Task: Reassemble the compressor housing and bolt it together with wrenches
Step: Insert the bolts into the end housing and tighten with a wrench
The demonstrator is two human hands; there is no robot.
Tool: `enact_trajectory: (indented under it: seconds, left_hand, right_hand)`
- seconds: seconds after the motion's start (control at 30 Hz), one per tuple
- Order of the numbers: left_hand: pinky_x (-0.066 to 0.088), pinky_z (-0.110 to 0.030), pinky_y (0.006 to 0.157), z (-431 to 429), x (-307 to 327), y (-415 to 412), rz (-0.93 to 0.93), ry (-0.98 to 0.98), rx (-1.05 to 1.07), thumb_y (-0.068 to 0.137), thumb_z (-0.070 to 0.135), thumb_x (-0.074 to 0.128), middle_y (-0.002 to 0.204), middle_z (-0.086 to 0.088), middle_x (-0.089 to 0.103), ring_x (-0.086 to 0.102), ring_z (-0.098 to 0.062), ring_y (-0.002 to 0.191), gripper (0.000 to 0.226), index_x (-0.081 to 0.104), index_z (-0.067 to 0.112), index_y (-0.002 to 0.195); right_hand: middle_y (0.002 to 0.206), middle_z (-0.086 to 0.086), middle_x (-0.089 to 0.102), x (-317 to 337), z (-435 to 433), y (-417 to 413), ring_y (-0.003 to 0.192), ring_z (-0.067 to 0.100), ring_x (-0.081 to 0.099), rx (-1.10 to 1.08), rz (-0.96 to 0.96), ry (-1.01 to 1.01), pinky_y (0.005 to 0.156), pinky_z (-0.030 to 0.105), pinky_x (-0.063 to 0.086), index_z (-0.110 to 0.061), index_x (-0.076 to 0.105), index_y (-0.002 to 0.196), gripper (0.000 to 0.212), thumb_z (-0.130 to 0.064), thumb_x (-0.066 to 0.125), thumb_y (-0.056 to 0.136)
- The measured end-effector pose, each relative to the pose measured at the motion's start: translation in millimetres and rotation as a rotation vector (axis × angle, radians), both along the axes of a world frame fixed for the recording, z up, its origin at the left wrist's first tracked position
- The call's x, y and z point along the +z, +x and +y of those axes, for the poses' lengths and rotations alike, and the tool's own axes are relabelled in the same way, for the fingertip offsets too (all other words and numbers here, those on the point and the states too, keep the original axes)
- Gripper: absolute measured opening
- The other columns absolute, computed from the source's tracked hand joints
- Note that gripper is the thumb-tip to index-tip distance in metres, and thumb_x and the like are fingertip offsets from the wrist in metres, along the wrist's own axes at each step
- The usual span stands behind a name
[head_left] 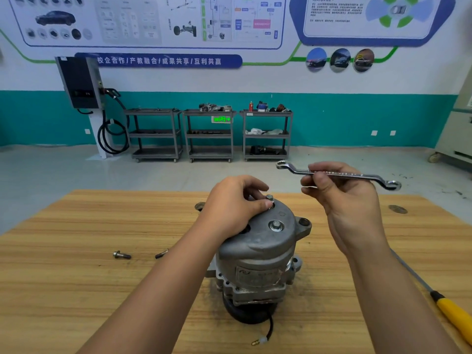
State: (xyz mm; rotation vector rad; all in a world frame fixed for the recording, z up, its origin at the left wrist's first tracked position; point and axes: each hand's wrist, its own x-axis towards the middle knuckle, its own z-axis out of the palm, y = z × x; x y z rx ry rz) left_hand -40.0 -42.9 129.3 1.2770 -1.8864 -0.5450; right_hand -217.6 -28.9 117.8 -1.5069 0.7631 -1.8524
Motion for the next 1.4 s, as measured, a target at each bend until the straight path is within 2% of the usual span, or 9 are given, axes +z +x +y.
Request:
enact_trajectory:
  seconds: [0.13,0.23,0.33,0.53,0.8,0.9,1.1,1.23,1.4]
  left_hand:
    - [0.037,-0.007,0.059,2,0,0,-0.067,-0.013,0.053,0.081,0.033,0.073,0.084,0.016,0.060,0.055,-0.001,0.081,0.009,0.064,0.035,0.082]
    - [0.041,-0.022,0.072,2,0,-1,-0.087,-0.032,0.066,0.081,0.034,0.073,0.096,0.007,0.062,0.055,-0.009,0.091,0.010,0.071,0.029,0.089]
    - [0.041,-0.024,0.074,3,0,-1,-0.087,-0.037,0.069,0.081,0.033,0.073,0.096,0.007,0.062,0.056,-0.010,0.090,0.015,0.072,0.025,0.094]
    - [0.041,-0.022,0.074,3,-1,-1,-0.074,-0.047,0.077,0.081,0.032,0.073,0.089,0.011,0.060,0.057,-0.008,0.089,0.017,0.073,0.024,0.096]
    - [0.045,-0.026,0.077,4,0,-4,-0.088,-0.049,0.069,0.081,0.032,0.073,0.096,0.008,0.063,0.058,-0.011,0.090,0.020,0.072,0.023,0.099]
    - [0.046,-0.027,0.079,3,0,-5,-0.104,-0.047,0.071,0.081,0.033,0.073,0.099,0.007,0.065,0.058,-0.012,0.092,0.022,0.072,0.023,0.100]
    - [0.040,-0.021,0.077,3,0,-3,-0.111,-0.055,0.113,0.078,0.038,0.075,0.099,0.010,0.055,0.056,-0.008,0.095,0.036,0.068,0.022,0.110]
    - [0.044,-0.024,0.075,5,0,-2,-0.103,-0.042,0.103,0.080,0.034,0.073,0.098,0.008,0.063,0.057,-0.010,0.091,0.017,0.073,0.027,0.096]
    - [0.049,-0.030,0.077,6,1,-4,-0.066,-0.016,0.096,0.080,0.032,0.074,0.095,0.007,0.064,0.059,-0.012,0.088,0.012,0.074,0.024,0.090]
  right_hand:
    - [0.060,-0.008,0.061,10,-7,7,0.056,0.008,0.059,-0.018,-0.051,0.026,0.053,0.021,0.050,-0.017,0.059,0.078,0.012,-0.029,0.058,0.081]
    - [0.063,-0.004,0.065,11,-14,15,0.050,0.010,0.057,0.038,-0.107,0.103,0.046,0.021,0.047,-0.015,0.055,0.081,0.018,-0.015,0.047,0.097]
    - [0.063,0.001,0.067,8,-20,21,0.044,0.010,0.053,0.110,-0.143,0.182,0.043,0.020,0.044,-0.013,0.049,0.089,0.016,-0.007,0.038,0.100]
    - [0.058,0.001,0.064,6,-28,20,0.042,0.008,0.052,0.250,-0.271,0.297,0.040,0.017,0.043,-0.012,0.046,0.090,0.014,-0.005,0.038,0.099]
    - [0.071,0.009,0.071,5,-33,12,0.051,0.011,0.063,0.429,-0.207,0.388,0.048,0.017,0.052,-0.006,0.051,0.082,0.012,-0.015,0.049,0.089]
    - [0.077,0.011,0.073,1,-35,7,0.054,0.012,0.065,0.434,-0.159,0.379,0.050,0.018,0.053,-0.007,0.052,0.082,0.016,-0.022,0.054,0.079]
    - [0.087,0.009,0.073,-8,-37,-4,0.064,0.014,0.065,0.421,-0.104,0.341,0.054,0.020,0.048,-0.013,0.052,0.080,0.011,-0.024,0.054,0.081]
    - [0.086,0.009,0.073,-13,-34,-1,0.059,0.013,0.063,0.432,-0.128,0.318,0.051,0.019,0.045,-0.012,0.049,0.080,0.013,-0.023,0.055,0.079]
    - [0.084,0.006,0.074,-9,-33,3,0.056,0.011,0.062,0.366,-0.093,0.363,0.050,0.017,0.042,-0.013,0.050,0.080,0.014,-0.025,0.057,0.078]
